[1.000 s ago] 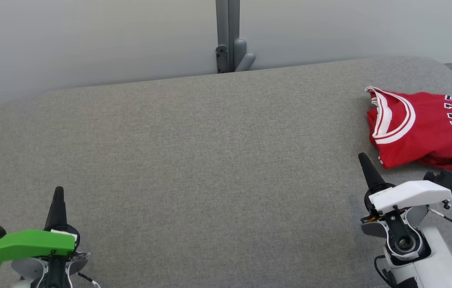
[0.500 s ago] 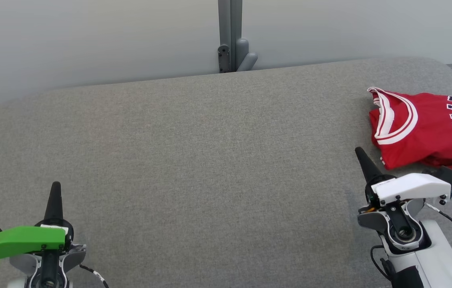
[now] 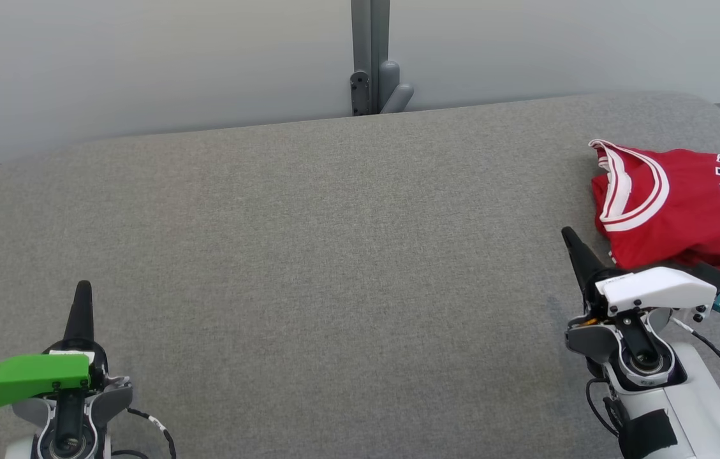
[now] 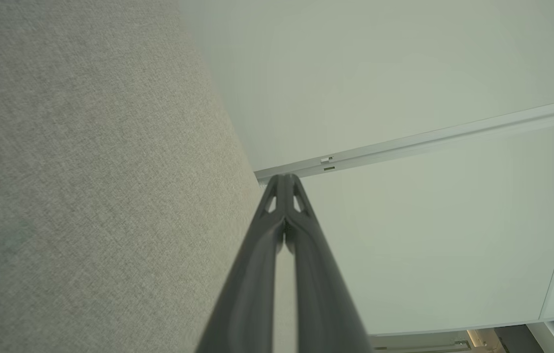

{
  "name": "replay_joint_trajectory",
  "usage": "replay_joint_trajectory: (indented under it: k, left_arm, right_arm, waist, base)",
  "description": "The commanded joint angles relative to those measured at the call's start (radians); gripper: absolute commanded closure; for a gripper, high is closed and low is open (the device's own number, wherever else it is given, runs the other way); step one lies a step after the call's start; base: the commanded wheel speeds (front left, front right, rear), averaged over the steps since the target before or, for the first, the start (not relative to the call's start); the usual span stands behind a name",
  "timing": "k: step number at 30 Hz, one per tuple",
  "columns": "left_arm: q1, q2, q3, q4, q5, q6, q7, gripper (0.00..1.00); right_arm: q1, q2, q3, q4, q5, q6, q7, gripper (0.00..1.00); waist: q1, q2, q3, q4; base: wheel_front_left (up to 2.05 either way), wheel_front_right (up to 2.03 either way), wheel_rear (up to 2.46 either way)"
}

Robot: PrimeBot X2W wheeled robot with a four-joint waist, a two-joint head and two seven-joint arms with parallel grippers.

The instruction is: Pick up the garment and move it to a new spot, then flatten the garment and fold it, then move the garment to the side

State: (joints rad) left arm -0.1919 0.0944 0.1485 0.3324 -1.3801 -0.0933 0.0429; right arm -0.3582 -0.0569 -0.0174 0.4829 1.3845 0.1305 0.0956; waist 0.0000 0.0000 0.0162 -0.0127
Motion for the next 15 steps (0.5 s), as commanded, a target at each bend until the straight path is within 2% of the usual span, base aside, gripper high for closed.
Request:
replay_joint_trajectory:
  k: [1,15]
  left_arm:
    - [-0.022,-0.001,0.009,0.003,-0.022,-0.007,0.003,1.0]
    - [-0.051,-0.017,0.04,0.032,-0.111,-0.024,0.02,1.0]
  right_arm:
    - [-0.021,-0.001,-0.003,0.006,0.021,0.001,0.006,1.0]
    - [-0.055,0.002,-0.006,0.051,0.128,0.0,0.022,1.0]
  waist:
    - [0.0,0.0,0.0,0.001]
    - [0.0,0.0,0.001,0.007]
  base:
    - [0.0,0.0,0.0]
    - [0.0,0.0,0.0]
